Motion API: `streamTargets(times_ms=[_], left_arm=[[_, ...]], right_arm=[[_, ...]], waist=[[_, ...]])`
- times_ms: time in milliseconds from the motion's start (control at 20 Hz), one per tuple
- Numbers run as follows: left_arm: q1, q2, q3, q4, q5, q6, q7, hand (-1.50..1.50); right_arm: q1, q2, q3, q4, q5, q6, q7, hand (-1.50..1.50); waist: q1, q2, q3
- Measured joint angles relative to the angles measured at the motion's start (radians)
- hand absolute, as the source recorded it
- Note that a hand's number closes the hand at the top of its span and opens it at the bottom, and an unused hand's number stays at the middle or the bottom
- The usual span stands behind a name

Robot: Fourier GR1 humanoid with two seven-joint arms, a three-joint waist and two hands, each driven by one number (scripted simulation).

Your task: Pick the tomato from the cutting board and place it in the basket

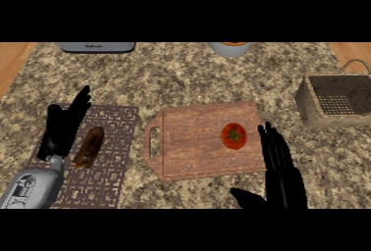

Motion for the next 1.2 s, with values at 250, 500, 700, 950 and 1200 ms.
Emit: streamTargets(times_ms=[250, 500, 700, 950, 1200], left_arm=[[-0.004, -0.02, 0.031, 0.003, -0.023, -0.026, 0.004, 0.0], [-0.015, -0.06, 0.036, 0.012, -0.062, -0.033, 0.011, 0.0], [-0.032, -0.064, 0.071, 0.034, -0.073, -0.057, 0.007, 0.0], [-0.028, -0.081, 0.092, 0.011, -0.094, -0.074, 0.018, 0.0], [-0.016, -0.096, 0.098, -0.017, -0.113, -0.085, 0.034, 0.0]], right_arm=[[-0.064, 0.02, -0.041, 0.099, -0.006, -0.028, -0.034, -1.5], [-0.129, 0.044, -0.06, 0.167, -0.001, -0.027, -0.032, -1.5], [-0.16, 0.056, -0.07, 0.217, -0.011, -0.046, -0.044, -1.5], [-0.185, 0.062, -0.083, 0.265, -0.024, -0.051, -0.051, -1.5], [-0.24, 0.065, -0.1, 0.345, -0.052, -0.051, -0.043, -1.5]], waist=[[0.0, 0.0, 0.0], [0.0, 0.0, 0.0], [0.0, 0.0, 0.0], [0.0, 0.0, 0.0], [0.001, 0.0, 0.0]])
